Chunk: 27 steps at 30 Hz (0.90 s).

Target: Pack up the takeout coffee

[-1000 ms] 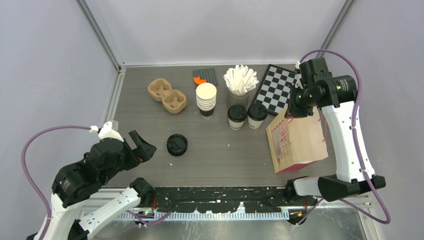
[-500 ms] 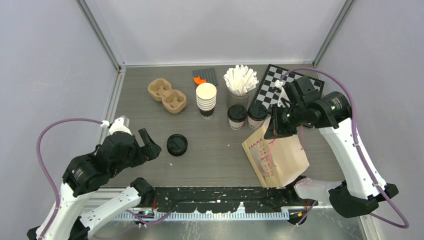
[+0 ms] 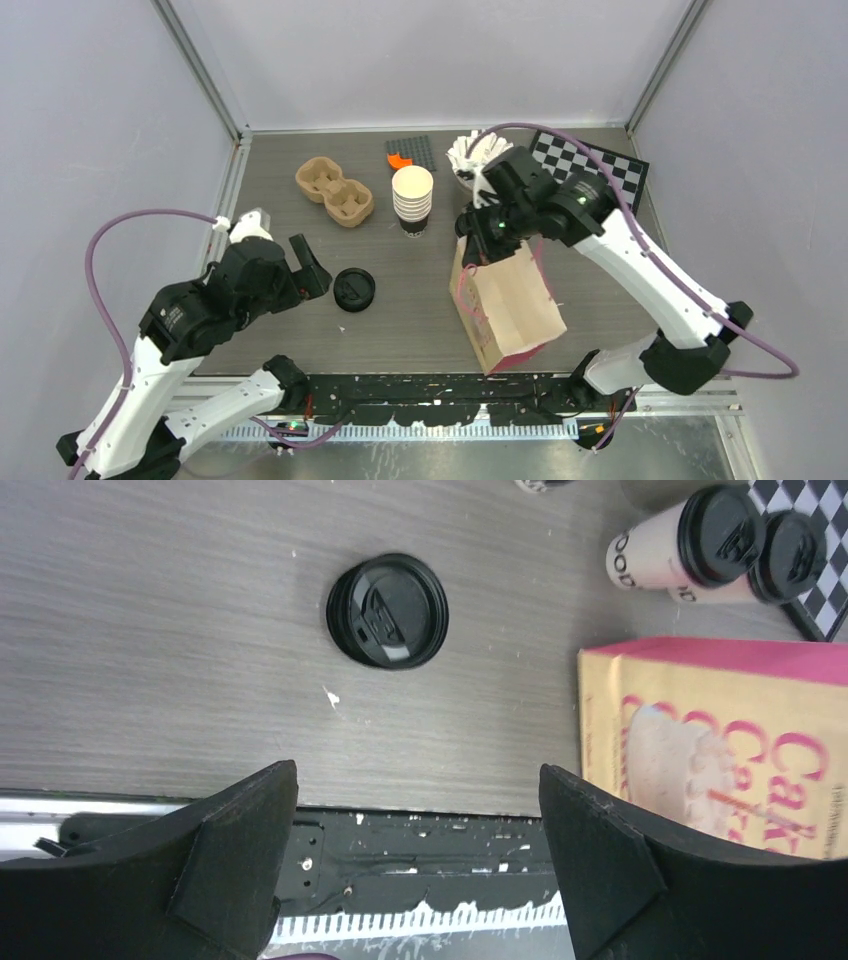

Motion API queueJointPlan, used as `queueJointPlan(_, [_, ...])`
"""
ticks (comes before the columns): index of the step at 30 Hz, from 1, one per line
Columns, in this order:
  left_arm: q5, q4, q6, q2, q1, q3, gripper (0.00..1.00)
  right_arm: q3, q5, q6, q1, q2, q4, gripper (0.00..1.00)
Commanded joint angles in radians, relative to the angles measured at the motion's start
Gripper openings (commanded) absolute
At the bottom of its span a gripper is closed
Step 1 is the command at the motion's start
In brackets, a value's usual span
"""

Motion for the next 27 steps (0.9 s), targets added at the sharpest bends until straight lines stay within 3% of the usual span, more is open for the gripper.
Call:
queueJointPlan(1, [-0.106,-0.015,0.055,0.067,0.005,0.126,0.93,0.085,0.048,-0.115,0.084,0.078,0.098,0.01])
queueJointPlan(11, [-0.185,-0.004,0.089,0.205,0.053,0.223,0.98,0.177,0.068,-0.214,0.18,0.235,0.154,0.01])
queueJointPlan(20, [0.099,0.057,0.147,0.344,0.384,0.278,1.0,0.237,0.003,-0.226,0.184,0.289,0.196,0.01])
queueJointPlan(27, [0.172,0.111,0.221,0.442,0.49,0.326,1.0,0.276,-0.011,-0.274,0.188,0.357,0.155,0.0])
